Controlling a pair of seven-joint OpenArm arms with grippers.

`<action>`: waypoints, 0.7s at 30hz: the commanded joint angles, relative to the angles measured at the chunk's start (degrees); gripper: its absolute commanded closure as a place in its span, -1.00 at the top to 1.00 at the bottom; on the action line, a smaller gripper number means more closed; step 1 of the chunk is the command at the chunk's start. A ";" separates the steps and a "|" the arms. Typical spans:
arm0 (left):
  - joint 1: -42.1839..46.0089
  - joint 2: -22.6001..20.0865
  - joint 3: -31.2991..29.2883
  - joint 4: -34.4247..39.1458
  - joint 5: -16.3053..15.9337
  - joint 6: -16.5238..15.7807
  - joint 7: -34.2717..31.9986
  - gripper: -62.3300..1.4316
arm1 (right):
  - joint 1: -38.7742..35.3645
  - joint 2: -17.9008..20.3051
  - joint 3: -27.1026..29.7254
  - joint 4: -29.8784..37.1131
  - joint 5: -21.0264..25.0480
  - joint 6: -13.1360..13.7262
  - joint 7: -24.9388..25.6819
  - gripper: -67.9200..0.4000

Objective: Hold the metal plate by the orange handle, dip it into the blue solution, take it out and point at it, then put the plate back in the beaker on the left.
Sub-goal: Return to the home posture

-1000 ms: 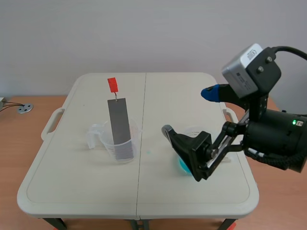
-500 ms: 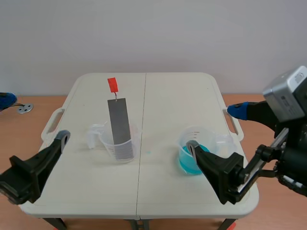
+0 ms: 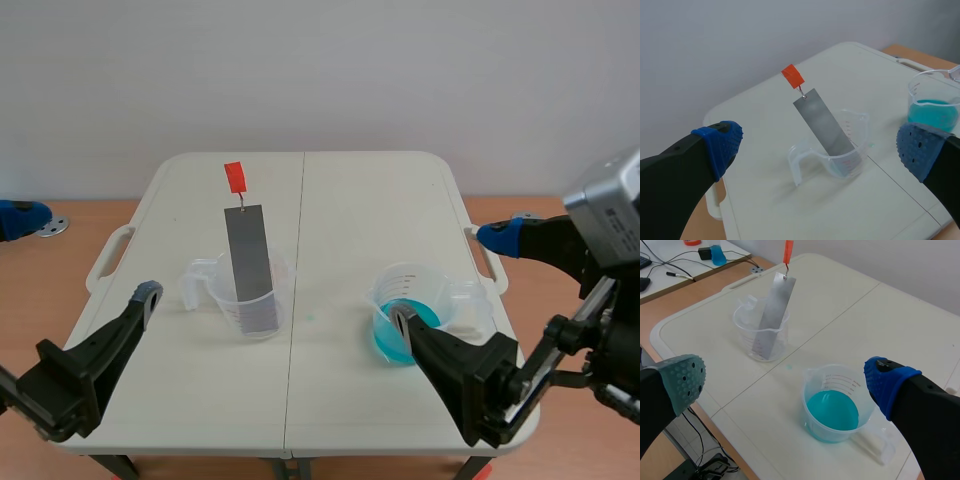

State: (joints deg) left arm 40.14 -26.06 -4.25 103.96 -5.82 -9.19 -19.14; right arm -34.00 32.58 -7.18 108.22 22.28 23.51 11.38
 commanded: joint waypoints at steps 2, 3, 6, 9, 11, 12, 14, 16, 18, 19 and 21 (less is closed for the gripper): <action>0.13 -0.35 -0.52 0.39 -0.50 -0.02 -0.76 1.00 | 0.68 0.55 0.48 1.07 0.39 -0.17 1.01 0.95; 0.13 -0.35 -0.52 0.39 -0.50 -0.02 -0.74 1.00 | 0.68 0.55 0.48 1.07 0.39 -0.17 1.01 0.95; 0.13 -0.35 -0.52 0.35 -0.50 -0.02 -0.74 1.00 | 0.68 0.55 0.48 1.07 0.39 -0.17 1.01 0.95; 0.11 -0.35 -0.52 0.35 -0.50 -0.02 -0.72 1.00 | 0.68 0.55 0.48 1.07 0.39 -0.17 1.01 0.95; 0.11 -0.35 -0.52 0.35 -0.50 -0.02 -0.42 1.00 | 0.68 0.55 0.48 1.07 0.39 -0.17 1.01 0.95; 0.11 -0.35 -0.52 0.35 -0.50 -0.02 -0.33 1.00 | 0.68 0.55 0.48 1.07 0.39 -0.17 1.01 0.95; 0.11 -0.35 -0.52 0.35 -0.50 -0.02 -0.33 1.00 | 0.68 0.55 0.48 1.07 0.39 -0.17 1.01 0.95; 0.11 -0.35 -0.52 0.35 -0.50 -0.02 -0.31 1.00 | 0.68 0.55 0.48 1.07 0.39 -0.17 1.01 0.95; 0.11 -0.35 -0.52 0.35 -0.50 -0.02 -0.31 1.00 | 0.68 0.55 0.48 1.07 0.39 -0.17 1.01 0.95; 0.11 -0.35 -0.52 0.35 -0.50 -0.02 -0.31 1.00 | 0.68 0.55 0.48 1.07 0.39 -0.17 1.01 0.95; 0.11 -0.35 -0.52 0.35 -0.50 -0.02 -0.31 1.00 | 0.68 0.55 0.48 1.07 0.39 -0.17 1.01 0.95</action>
State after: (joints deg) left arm 40.14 -26.06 -4.25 103.96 -5.82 -9.21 -18.52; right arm -33.98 32.58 -7.18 108.22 22.28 23.51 11.38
